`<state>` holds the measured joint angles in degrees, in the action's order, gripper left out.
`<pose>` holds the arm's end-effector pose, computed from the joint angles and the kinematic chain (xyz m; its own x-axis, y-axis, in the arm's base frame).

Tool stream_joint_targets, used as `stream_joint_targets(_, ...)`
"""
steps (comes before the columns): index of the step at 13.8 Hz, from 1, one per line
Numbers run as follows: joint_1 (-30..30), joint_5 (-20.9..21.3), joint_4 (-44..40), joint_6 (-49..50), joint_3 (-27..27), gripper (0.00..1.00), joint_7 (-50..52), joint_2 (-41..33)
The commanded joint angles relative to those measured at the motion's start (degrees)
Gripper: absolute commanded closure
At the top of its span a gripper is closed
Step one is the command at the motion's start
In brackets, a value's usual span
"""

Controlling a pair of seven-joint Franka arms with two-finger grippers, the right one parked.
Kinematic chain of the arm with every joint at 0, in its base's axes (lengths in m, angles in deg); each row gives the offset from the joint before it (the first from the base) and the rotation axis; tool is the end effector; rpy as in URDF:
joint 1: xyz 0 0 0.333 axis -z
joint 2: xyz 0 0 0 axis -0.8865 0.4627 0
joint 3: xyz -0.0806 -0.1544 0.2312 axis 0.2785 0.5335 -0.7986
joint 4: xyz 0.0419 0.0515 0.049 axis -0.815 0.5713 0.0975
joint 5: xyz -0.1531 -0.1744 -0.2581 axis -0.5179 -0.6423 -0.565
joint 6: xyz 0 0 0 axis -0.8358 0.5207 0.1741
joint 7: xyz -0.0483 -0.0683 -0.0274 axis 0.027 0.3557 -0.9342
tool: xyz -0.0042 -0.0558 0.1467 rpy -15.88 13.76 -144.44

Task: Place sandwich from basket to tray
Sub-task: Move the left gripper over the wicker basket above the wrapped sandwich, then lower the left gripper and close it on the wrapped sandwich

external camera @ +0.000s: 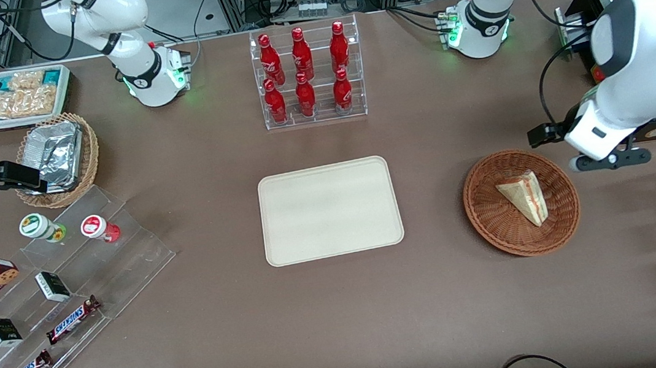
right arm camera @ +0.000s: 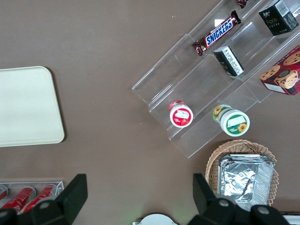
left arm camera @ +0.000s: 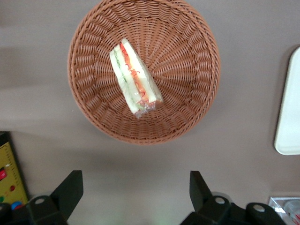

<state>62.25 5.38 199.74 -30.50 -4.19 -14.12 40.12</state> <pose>0.4933 -0.0423 0.3796 0.9818 -0.0010 -0.1901 -0.0031 -0.9999 -0.0110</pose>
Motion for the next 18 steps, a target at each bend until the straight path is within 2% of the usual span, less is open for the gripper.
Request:
stream_joint_targets(1, -0.69, 0.19, 3.51, -4.95, 0.05, 0.0, 0.35, -0.13)
stream_joint_targets(4, -0.78, 0.19, 7.12, -11.99, 0.05, 0.0, 2.71, 1.27)
stream_joint_targets(12, -0.69, -0.25, 7.3, -20.88, 0.14, 0.0, 29.51, 7.43)
stream_joint_targets(18, -0.6, -0.25, 7.3, -22.99, 0.14, 0.0, 33.14, 10.5)
